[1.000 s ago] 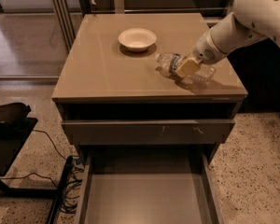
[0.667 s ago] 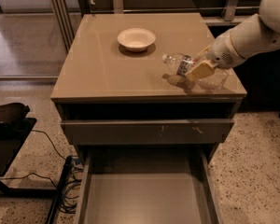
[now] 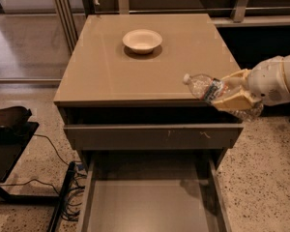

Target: Place water bottle into middle drawer

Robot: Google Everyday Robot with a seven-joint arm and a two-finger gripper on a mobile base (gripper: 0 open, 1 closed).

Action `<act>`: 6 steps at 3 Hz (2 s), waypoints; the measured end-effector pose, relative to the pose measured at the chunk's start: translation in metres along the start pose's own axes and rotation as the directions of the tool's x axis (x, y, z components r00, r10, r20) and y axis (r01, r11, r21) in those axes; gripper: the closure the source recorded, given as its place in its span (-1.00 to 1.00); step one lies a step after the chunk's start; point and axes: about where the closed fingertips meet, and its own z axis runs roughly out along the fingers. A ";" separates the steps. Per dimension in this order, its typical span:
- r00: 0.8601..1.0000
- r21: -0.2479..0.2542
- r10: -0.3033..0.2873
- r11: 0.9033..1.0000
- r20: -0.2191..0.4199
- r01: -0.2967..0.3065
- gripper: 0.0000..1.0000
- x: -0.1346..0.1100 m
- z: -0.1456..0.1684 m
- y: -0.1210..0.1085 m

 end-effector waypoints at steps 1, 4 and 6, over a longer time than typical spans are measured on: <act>1.000 -0.005 0.012 1.000 0.004 -0.012 1.00 0.031 0.018 0.046; 0.993 -0.080 0.085 0.993 -0.080 -0.092 1.00 0.096 0.086 0.104; 0.981 -0.200 0.166 0.962 -0.102 -0.184 1.00 0.157 0.179 0.172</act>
Offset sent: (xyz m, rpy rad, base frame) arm -0.0989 0.0575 -0.2457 -0.0501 0.2779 -0.0204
